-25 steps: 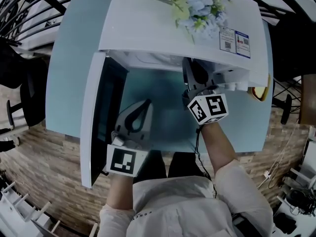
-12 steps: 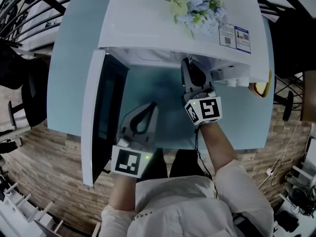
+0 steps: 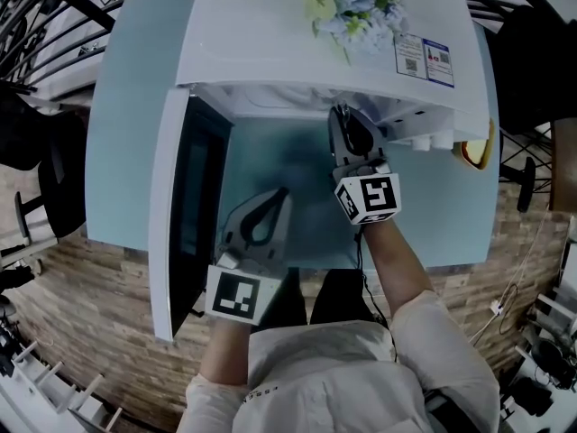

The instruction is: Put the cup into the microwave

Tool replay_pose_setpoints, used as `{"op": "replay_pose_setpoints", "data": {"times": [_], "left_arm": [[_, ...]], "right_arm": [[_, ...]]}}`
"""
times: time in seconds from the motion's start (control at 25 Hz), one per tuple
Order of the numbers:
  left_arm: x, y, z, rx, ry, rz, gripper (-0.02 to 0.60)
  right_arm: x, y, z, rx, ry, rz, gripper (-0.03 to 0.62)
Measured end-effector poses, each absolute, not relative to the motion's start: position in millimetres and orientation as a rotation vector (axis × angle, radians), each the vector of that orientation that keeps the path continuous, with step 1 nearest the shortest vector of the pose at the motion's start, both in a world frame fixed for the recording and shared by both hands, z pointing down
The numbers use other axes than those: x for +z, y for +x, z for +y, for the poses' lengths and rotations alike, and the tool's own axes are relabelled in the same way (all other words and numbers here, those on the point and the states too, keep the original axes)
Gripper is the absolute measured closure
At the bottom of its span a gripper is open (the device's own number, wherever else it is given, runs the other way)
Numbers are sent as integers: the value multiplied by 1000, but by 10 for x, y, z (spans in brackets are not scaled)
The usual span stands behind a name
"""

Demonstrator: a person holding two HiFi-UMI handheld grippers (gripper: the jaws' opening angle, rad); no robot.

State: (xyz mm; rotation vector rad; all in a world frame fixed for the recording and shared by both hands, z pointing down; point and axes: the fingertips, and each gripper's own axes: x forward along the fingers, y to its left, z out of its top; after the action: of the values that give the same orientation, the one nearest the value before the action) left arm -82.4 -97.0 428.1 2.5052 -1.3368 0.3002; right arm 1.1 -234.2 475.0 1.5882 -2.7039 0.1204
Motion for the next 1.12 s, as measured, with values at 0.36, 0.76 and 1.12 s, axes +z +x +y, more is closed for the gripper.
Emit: {"op": "replay_pose_setpoints", "data": {"times": [0.36,0.76,1.12], "left_arm": [[4291,-811,-931,299,2515,-1308,581],[3980,-665,-892,270,2574,-1294,580],[3411,-572,-655,240,2639,-1331,581]], "right_arm": [[4777,81,-2359,191,1611,-2648,448],[4364,362,-1850,236,1628,-2635,434],[3692,429,-1070,271,1488,-2729,564]]}}
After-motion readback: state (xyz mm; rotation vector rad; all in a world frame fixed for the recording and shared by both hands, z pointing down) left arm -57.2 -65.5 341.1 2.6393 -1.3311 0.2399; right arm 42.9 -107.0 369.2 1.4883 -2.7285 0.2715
